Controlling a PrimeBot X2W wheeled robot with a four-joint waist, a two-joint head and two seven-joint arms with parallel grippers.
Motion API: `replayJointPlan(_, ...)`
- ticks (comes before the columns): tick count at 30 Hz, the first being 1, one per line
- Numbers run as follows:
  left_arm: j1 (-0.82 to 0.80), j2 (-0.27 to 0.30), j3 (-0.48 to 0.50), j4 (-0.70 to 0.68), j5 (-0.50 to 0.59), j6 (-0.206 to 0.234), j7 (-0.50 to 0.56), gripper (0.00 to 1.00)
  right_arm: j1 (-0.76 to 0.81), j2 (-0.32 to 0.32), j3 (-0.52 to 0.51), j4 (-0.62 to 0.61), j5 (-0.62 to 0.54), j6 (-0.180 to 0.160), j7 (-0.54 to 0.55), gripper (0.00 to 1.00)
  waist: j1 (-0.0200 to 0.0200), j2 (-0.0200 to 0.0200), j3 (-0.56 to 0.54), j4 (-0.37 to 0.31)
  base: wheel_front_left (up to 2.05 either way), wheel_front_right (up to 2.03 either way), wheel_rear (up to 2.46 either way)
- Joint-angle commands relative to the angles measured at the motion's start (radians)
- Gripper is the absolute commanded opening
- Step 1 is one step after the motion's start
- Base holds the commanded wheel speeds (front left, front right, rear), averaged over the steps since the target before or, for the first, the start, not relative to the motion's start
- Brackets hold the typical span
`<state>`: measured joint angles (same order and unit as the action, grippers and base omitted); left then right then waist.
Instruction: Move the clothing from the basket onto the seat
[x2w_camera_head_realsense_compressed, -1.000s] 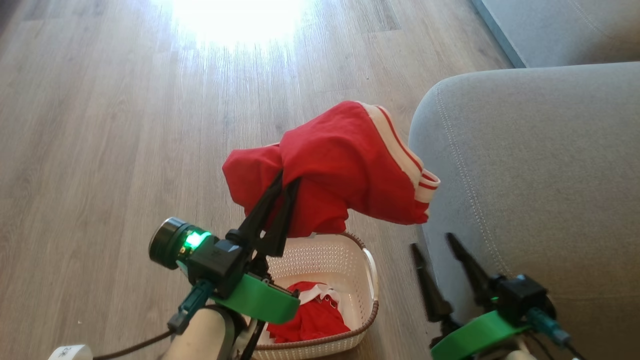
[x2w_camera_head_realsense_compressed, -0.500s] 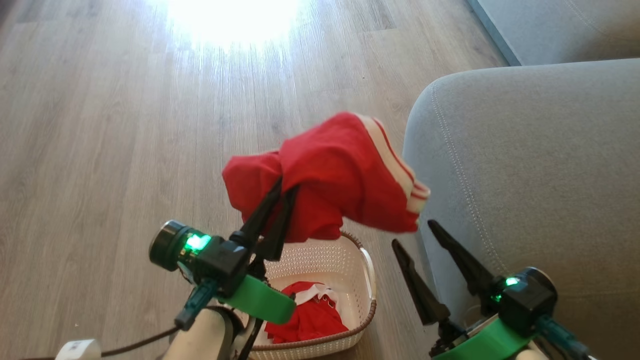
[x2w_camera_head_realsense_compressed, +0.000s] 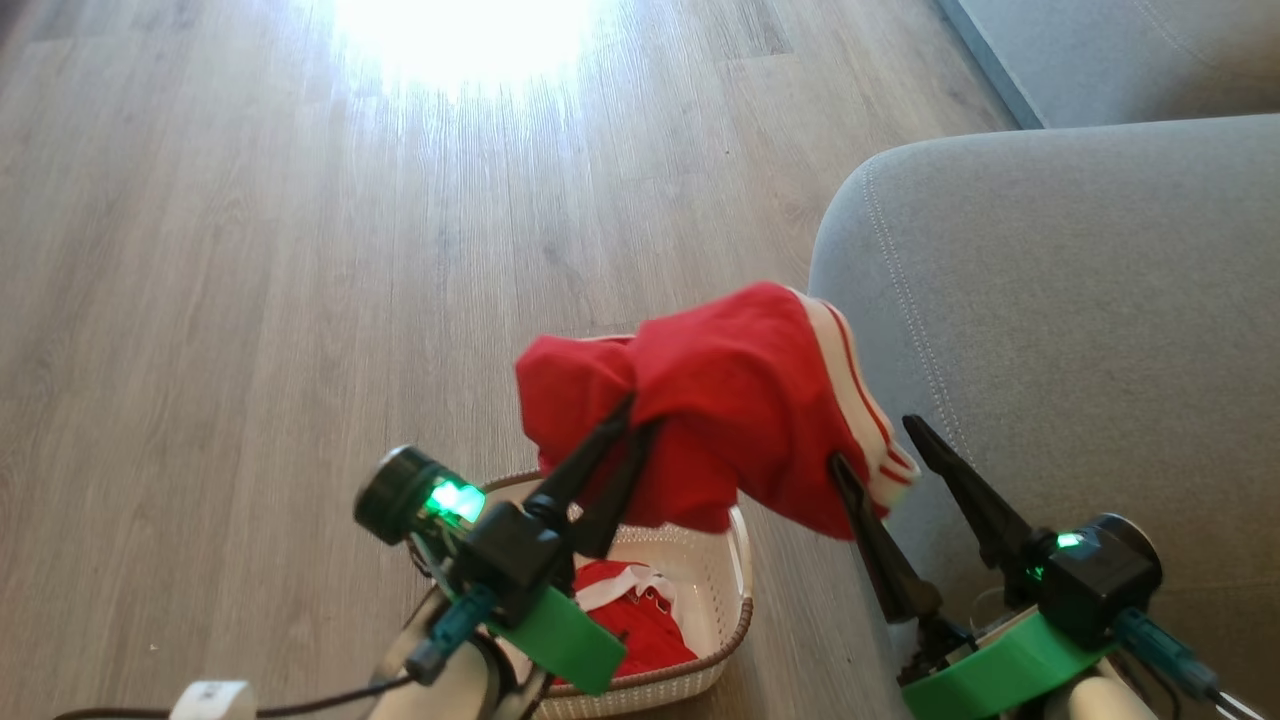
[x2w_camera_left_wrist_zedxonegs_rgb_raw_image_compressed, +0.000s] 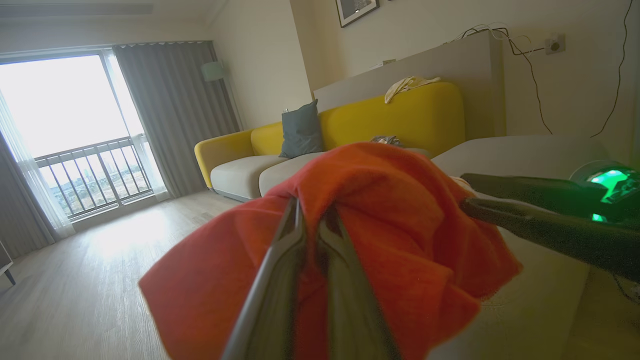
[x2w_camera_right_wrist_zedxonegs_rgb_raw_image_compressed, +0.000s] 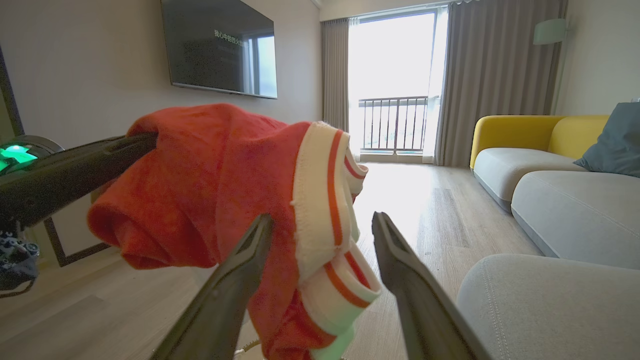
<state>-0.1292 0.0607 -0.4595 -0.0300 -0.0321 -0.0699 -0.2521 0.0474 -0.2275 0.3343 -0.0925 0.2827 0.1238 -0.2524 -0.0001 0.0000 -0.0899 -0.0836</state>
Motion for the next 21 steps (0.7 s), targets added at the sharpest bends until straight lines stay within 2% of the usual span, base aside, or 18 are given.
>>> replayJointPlan(1,-0.043,0.005,0.02,-0.041,0.008,-0.011,-0.01,0.0,-0.051,-0.021,0.017,-0.02,0.012,0.007,-0.009,1.0,0.0001,0.0,0.0,0.001,0.0,0.0,0.0)
replayJointPlan(6,-0.043,0.01,-0.024,-0.049,0.008,-0.031,-0.01,0.0,-0.071,-0.057,0.064,0.006,0.043,0.007,-0.009,1.0,0.0001,0.0,0.001,0.004,0.0,0.0,0.0)
replayJointPlan(13,-0.054,0.029,-0.117,-0.041,0.004,-0.052,-0.01,0.0,-0.151,-0.134,0.223,0.035,0.124,0.007,-0.009,1.0,0.0001,0.0,0.001,0.016,0.0,0.0,0.0)
replayJointPlan(21,-0.057,0.042,-0.193,-0.001,-0.019,-0.058,-0.01,0.0,-0.211,-0.131,0.286,0.038,0.148,0.007,-0.009,1.0,0.0001,0.0,0.004,0.03,0.0,0.0,0.0)
